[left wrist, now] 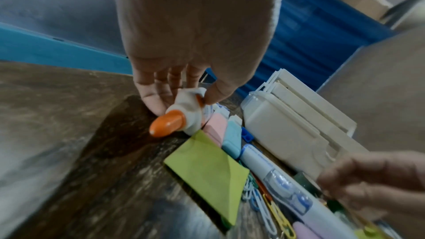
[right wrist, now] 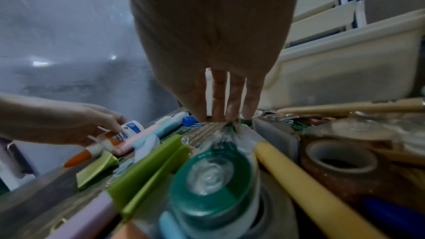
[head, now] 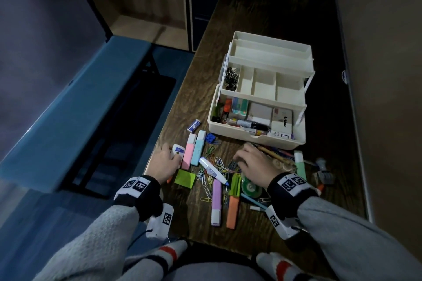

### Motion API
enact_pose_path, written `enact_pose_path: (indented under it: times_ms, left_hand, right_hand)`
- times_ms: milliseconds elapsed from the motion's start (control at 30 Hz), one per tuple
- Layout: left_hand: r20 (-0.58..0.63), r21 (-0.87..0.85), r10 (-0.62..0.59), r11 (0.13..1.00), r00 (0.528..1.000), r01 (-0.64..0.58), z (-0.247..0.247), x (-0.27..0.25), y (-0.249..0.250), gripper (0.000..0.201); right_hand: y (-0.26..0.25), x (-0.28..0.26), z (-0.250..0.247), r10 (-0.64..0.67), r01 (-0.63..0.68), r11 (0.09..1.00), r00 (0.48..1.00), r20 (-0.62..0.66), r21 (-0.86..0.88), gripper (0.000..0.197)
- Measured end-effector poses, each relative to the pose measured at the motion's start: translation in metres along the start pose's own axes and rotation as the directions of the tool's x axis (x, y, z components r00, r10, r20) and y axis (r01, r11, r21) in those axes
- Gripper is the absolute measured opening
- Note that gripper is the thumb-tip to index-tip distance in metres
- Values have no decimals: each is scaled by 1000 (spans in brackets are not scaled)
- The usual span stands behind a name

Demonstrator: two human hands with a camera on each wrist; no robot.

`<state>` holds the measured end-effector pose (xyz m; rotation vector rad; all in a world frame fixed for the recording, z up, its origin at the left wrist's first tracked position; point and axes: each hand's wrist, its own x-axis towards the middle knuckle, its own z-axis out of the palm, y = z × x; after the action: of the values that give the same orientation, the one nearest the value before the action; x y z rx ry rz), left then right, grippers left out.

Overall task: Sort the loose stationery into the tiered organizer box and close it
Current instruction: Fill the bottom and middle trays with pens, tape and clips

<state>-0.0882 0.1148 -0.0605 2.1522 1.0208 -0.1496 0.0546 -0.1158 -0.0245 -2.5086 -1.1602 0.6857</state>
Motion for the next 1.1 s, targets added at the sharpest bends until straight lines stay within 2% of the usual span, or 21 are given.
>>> enact_pose_path:
  times_ms: [67, 200, 300, 567, 633, 700, 767, 833, 900, 933, 1000, 1033, 1100]
  left_hand:
    - [-27, 86, 33, 996, 999, -30, 2, 1, 0, 31]
    - [-66, 248, 82, 967, 994, -63, 6, 1, 4, 37]
    - [-60, 307, 106, 948, 993, -82, 8, 1, 6, 40]
    - [2, 152, 100, 983, 995, -99, -6, 2, 12, 45]
    - [-48, 98, 166, 982, 985, -161, -13, 0, 24, 47]
    - [-85, 44, 283, 959, 955, -280, -18, -4, 43, 50]
    - [-3, -20, 381, 924, 925, -381, -19, -8, 70, 53]
    - [188, -151, 475, 879, 860, -452, -14, -11, 98, 59]
    - [321, -253, 557, 830, 766, -498, -4, -11, 123, 70]
    - [344, -277, 575, 817, 742, -506, 1, -10, 134, 72]
    - [335, -293, 569, 820, 751, -491, 7, -6, 154, 70]
    - [324, -287, 558, 827, 764, -483, 9, -4, 162, 69]
    - [308, -297, 541, 836, 783, -461, 14, 0, 172, 69]
  right_hand:
    - [-4, -6, 3, -15, 15, 1000, 999, -38, 7, 14]
    - [-12, -11, 17, -38, 50, 992, 994, 105, -119, 31]
    - [-17, -7, 22, -30, 37, 990, 998, 49, -138, 29]
    - [-2, -14, 18, 11, -8, 999, 998, -62, 48, 22]
    - [4, -19, 13, 45, -36, 995, 995, -92, 98, 23]
    - [5, -22, 5, 77, -49, 980, 987, -143, 191, 28]
    - [0, -21, -7, 108, -33, 943, 972, -210, 332, 40]
    - [-6, -16, -21, 130, -7, 899, 959, -251, 439, 47]
    - [-9, -12, -34, 178, -31, 836, 960, -218, 549, 44]
    - [-8, -10, -39, 209, -62, 788, 962, -173, 612, 41]
    - [-4, -9, -43, 281, -116, 663, 954, -102, 740, 33]
    - [-1, -10, -45, 328, -127, 560, 942, -78, 819, 30]
    - [8, -10, -50, 422, -103, 244, 907, -10, 964, 31]
